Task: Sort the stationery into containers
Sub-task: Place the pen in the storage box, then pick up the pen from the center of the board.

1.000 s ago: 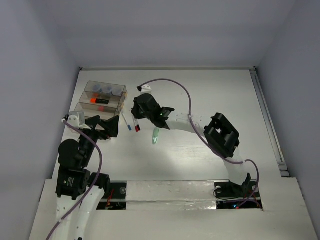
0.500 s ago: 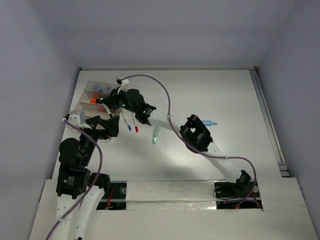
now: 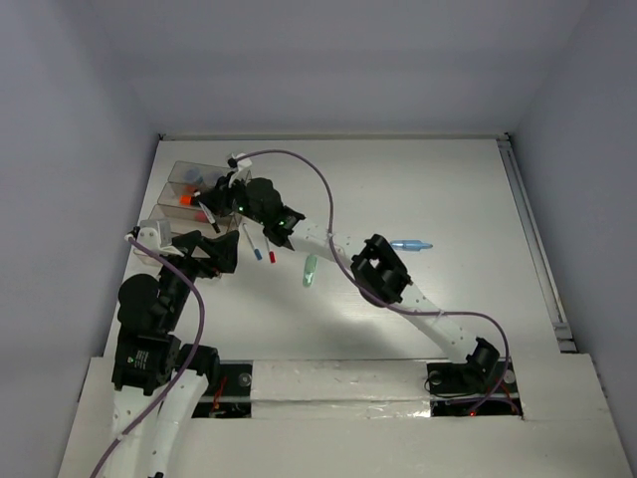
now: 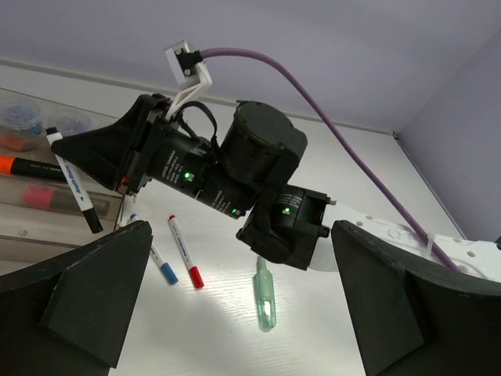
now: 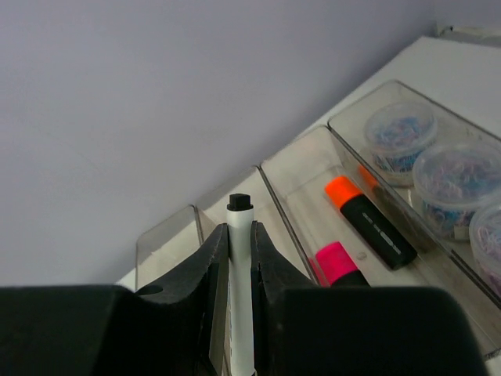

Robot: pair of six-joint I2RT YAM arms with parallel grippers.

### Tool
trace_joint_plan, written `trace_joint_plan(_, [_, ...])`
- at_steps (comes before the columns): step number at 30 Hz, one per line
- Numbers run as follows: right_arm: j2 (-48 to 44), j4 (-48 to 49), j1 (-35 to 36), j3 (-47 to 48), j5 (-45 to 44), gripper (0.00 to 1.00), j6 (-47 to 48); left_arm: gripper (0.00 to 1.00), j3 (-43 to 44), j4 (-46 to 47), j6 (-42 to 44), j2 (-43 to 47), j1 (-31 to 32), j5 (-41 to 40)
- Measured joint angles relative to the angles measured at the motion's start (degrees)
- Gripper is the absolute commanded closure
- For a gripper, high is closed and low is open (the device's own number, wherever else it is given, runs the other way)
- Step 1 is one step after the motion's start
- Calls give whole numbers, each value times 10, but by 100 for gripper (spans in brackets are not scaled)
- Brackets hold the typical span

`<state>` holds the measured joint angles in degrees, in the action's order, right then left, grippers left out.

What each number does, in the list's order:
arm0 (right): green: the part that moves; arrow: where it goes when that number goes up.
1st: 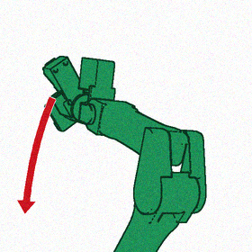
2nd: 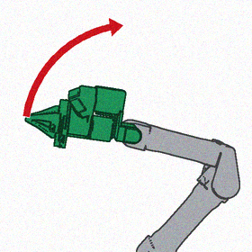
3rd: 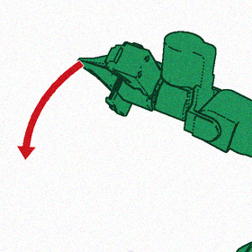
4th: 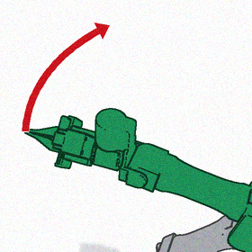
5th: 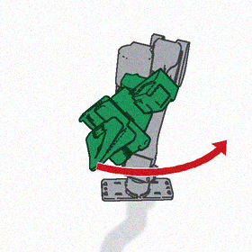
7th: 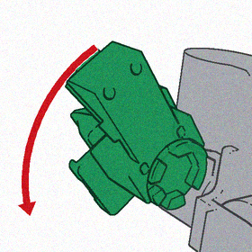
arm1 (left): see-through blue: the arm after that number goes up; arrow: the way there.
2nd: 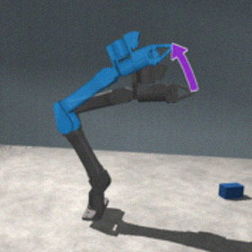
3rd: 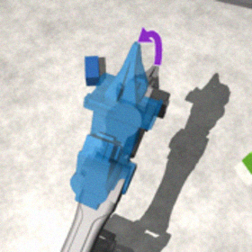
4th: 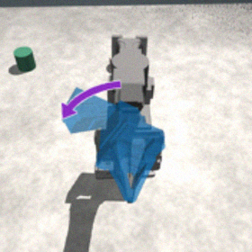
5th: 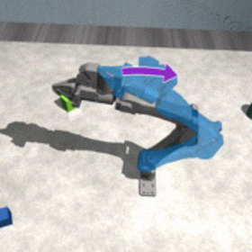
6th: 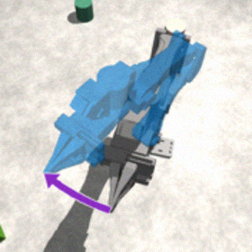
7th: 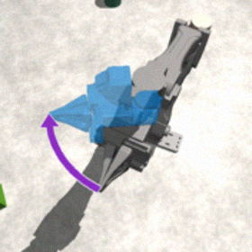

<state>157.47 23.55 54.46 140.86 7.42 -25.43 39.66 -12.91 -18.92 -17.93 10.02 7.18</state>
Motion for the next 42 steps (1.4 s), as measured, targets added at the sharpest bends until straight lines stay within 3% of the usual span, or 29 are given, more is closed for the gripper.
trace_joint_plan(6, [19,-8,0,0,1,95,3,1,0,0,0,0,0,1])
trace_joint_plan(9, [19,-8,0,0,2,79,7,1,0,0,0,0,0,1])
trace_joint_plan(10, [19,-7,0,0,3,65,9,1,0,0,0,0,0,1])
trace_joint_plan(13, [19,5,0,-12,8,47,15,1,0,0,0,0,0,1])
trace_joint_plan(16, [19,5,0,-30,15,42,20,1,0,0,0,0,0,1])
trace_joint_plan(22, [12,2,3,-49,17,38,32,1,0,0,0,0,0,1])
trace_joint_plan(33, [-263,-12,8,-360,-35,37,59,1,0,-1,0,1,0,-3])
trace_joint_plan(38, [-360,-93,-1,-429,-97,38,60,1,0,-2,0,2,-2,-7])
trace_joint_plan(42, [-356,-195,-13,-435,-130,41,62,1,0,-2,0,2,-6,-8])
